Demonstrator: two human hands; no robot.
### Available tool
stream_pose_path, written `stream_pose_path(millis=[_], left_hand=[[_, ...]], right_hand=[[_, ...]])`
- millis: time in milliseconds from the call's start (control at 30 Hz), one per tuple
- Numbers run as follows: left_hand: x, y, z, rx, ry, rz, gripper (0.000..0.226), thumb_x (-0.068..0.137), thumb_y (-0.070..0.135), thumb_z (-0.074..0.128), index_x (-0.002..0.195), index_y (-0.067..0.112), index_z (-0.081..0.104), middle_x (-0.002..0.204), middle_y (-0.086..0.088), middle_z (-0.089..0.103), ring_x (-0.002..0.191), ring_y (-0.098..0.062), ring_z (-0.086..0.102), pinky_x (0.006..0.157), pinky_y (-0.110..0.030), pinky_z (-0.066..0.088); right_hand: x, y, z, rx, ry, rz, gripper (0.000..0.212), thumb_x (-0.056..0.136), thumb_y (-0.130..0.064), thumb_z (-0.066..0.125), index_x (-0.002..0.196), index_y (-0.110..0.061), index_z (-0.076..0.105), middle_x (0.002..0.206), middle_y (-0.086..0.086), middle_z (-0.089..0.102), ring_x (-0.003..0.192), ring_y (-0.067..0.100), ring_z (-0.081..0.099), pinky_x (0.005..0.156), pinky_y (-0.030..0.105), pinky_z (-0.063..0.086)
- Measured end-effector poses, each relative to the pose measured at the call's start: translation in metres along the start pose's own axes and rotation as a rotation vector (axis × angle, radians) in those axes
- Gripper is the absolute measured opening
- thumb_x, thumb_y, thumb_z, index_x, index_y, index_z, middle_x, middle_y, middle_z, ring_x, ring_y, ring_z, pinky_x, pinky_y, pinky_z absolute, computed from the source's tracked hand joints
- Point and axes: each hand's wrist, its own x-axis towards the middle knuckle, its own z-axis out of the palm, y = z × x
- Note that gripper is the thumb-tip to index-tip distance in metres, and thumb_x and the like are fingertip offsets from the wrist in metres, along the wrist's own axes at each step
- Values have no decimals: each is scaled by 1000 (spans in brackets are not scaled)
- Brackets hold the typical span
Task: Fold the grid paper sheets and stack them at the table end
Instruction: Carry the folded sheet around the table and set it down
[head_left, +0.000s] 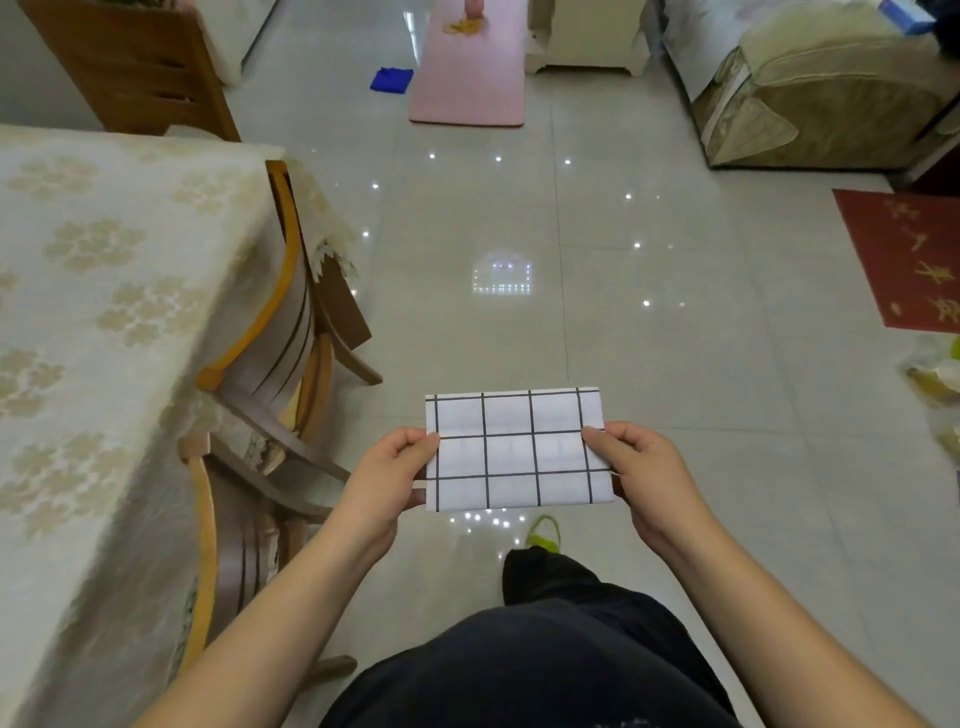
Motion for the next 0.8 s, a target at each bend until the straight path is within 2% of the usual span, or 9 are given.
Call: stream_pose_path(millis=[133,233,300,367,533,600,700,800], left_hand=[[31,46,33,5,12,-10,23,99,26,51,106,8,64,97,-11,71,84,-21,68,51,-17,50],[51,78,51,27,31,27,23,99,24,51,105,7,63,94,-10,71,77,-18,67,52,-16,49],[66,94,58,21,42,25,23,98,24,52,106,7,64,96,-9,73,87,-22,69,62,-21,53],[80,107,62,-2,57,23,22,98,25,53,107,9,65,96,-7,73,92,-23,70,69,-27,55],[122,133,55,-58,89,33,22,97,25,53,102,9,67,92,-8,74,82,-19,70,62,-24,54],[142,141,45,-86,111,21,22,97,25,54,102,9,68,93,-9,73,81,-18,70,60,-22,54],[175,155,26,-135,121,-10,20,96,26,56,103,12,68,96,-9,73,88,-21,70,63,-26,54],[212,167,1,-191,134,-18,18,95,24,57,104,12,68,97,-9,74,91,-23,70,65,-30,55]], right_hand=[[51,-37,-19,21,-33,7,10,89,-19,66,87,-11,72,88,9,74,84,23,67,88,43,52],[87,-66,-29,8,-86,-9,10,91,-18,64,88,-12,71,86,7,75,80,20,68,81,38,53],[107,-83,-33,-7,-122,-26,9,93,-16,62,89,-11,69,82,5,74,74,17,68,71,33,52],[127,-97,-32,-18,-137,-33,9,93,-15,61,88,-10,68,79,4,73,71,16,67,68,32,52],[177,-122,-14,-38,-148,-4,9,90,-18,65,88,-10,69,82,8,72,77,21,65,79,41,51],[196,-133,-1,-49,-165,7,11,90,-18,65,90,-8,69,82,8,71,76,21,64,77,39,50],[228,-153,25,-79,-193,9,13,90,-17,65,92,-5,68,82,7,71,76,19,65,75,36,51],[260,-176,57,-98,-216,-8,9,92,-14,63,91,-7,68,80,5,73,71,16,67,67,28,52]])
